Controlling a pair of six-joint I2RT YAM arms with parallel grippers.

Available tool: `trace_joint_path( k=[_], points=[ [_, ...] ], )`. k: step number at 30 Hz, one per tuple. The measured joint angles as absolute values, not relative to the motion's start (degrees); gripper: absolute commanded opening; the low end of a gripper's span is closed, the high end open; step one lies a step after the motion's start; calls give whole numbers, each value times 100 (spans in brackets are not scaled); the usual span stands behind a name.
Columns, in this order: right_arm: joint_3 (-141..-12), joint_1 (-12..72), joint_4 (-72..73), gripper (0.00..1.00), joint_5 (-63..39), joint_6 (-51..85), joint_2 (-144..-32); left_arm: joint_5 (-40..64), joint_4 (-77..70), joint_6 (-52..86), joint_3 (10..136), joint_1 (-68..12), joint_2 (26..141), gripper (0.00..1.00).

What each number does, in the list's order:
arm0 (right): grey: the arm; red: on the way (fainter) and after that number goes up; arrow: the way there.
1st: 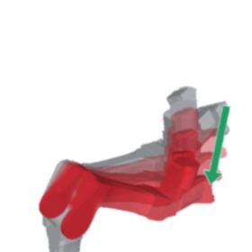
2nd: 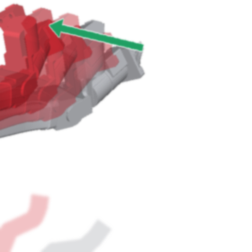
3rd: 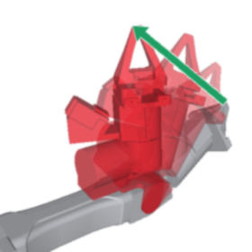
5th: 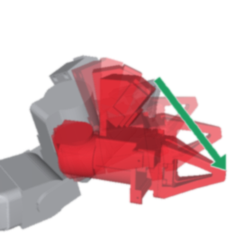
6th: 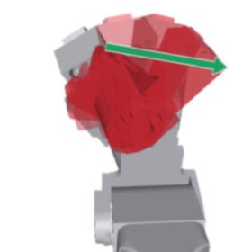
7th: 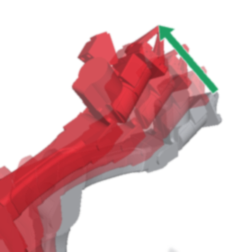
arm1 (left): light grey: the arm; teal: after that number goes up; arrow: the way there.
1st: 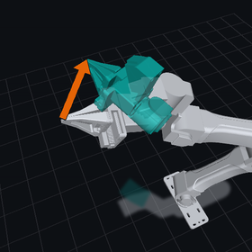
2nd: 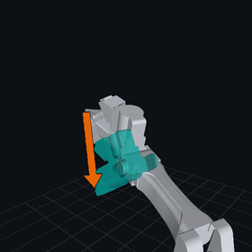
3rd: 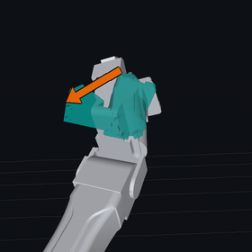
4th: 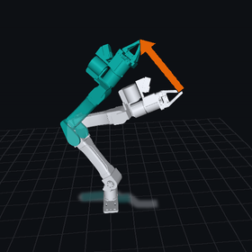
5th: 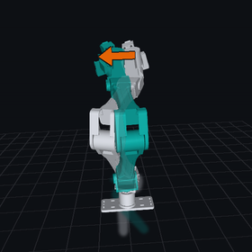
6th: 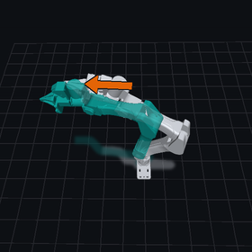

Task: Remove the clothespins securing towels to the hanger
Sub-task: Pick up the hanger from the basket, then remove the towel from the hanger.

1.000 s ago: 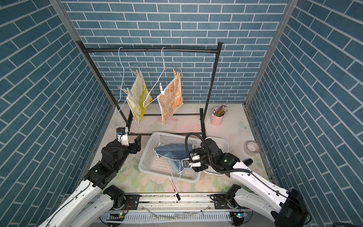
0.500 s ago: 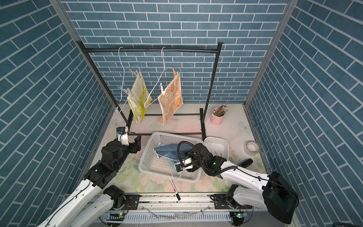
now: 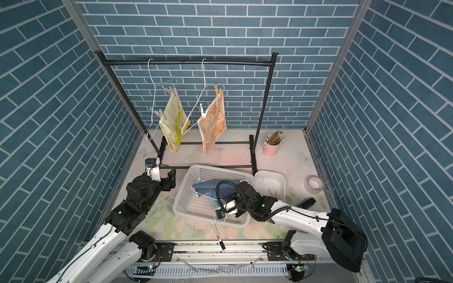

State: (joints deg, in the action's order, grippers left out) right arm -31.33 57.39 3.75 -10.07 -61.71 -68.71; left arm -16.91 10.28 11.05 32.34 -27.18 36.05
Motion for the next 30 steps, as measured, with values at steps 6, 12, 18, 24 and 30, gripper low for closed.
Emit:
trace_joint_path(
  k=[6,12,18,24,30],
  points=[
    [-3175,5795,731,3,-862,-6097,-6847,-1693,1076,1103,3234,-2718,3590,81],
    [-3365,5798,751,0,-718,-5621,-6611,-1737,1216,1041,3271,-2718,3457,81],
    [-3979,5798,91,0,-502,-4403,-6372,-1776,1481,963,3454,-2718,3205,81],
    [-5026,5776,-735,0,-169,-2882,-6263,-1542,1741,1131,3489,-2718,3072,76],
    [-5662,5588,-1389,0,-132,-1793,-6265,-812,1774,1533,3435,-2711,3393,69]
  ],
)
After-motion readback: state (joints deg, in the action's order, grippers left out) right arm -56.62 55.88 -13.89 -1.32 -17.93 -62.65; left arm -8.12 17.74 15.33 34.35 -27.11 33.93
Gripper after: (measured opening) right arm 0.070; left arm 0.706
